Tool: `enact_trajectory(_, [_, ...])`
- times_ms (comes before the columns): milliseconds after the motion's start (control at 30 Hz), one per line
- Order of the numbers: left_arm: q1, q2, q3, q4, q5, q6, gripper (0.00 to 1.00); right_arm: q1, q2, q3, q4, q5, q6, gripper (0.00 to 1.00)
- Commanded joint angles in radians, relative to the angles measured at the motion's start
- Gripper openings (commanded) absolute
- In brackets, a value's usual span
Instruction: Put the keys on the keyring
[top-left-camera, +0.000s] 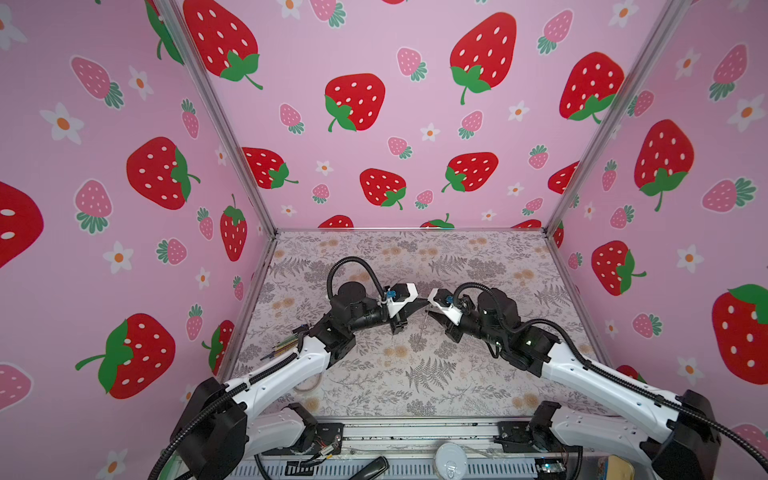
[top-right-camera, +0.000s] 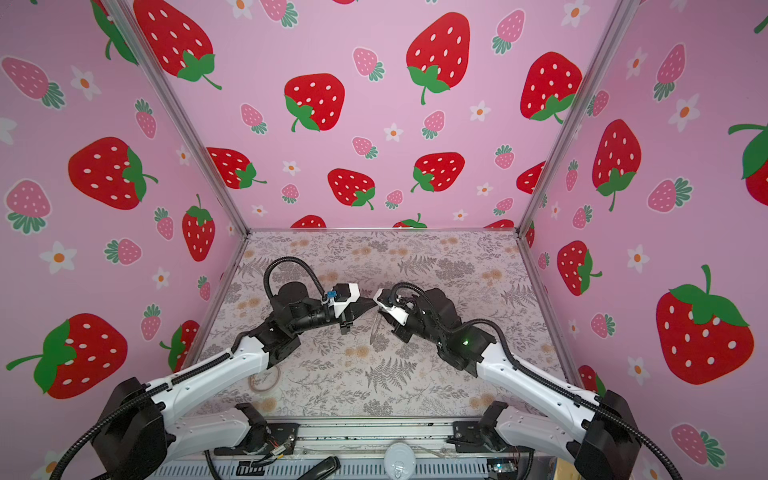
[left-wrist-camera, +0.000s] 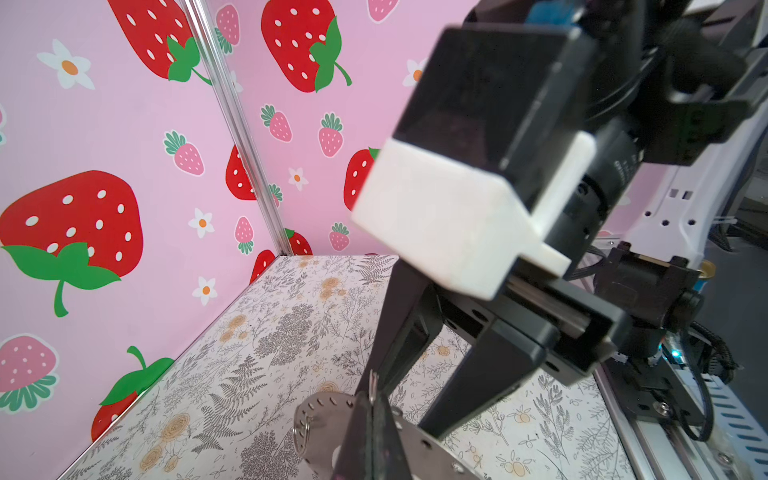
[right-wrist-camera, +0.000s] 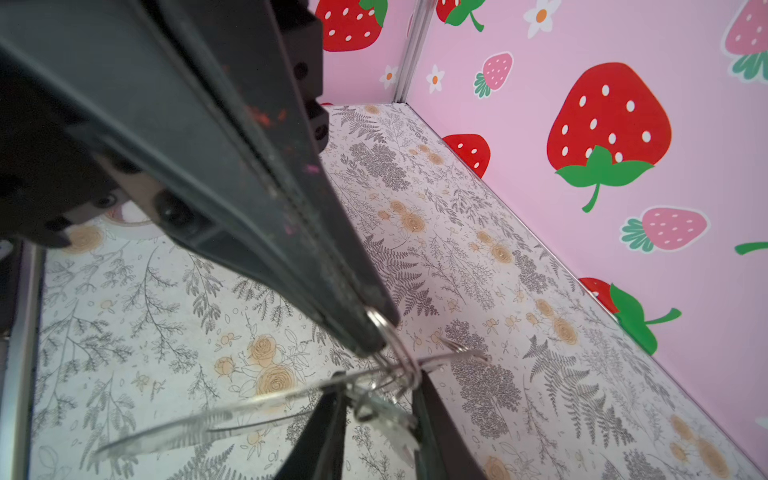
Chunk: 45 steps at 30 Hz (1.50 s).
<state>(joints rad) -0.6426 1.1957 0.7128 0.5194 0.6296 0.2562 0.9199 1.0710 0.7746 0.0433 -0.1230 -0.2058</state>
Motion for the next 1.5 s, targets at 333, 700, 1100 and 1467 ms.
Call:
enact_trajectory(333, [0.014, -0.022, 0.000, 0.056, 0.013, 0.003, 0.00, -0.017, -0.023, -0.056, 0.042, -0.048, 0.021, 0.16])
enact_trajectory(700, [0.018, -0.025, 0.008, 0.004, -0.005, 0.047, 0.00, -0.023, -0.066, -0.045, 0.029, -0.056, -0.009, 0.00])
enact_trajectory(1100, [0.016, -0.039, 0.024, -0.108, -0.036, 0.151, 0.00, -0.027, -0.041, 0.064, -0.109, 0.027, -0.012, 0.00])
enact_trajectory(1467, [0.002, -0.031, 0.047, -0.184, -0.059, 0.196, 0.00, -0.027, 0.040, 0.154, -0.181, 0.013, -0.056, 0.00])
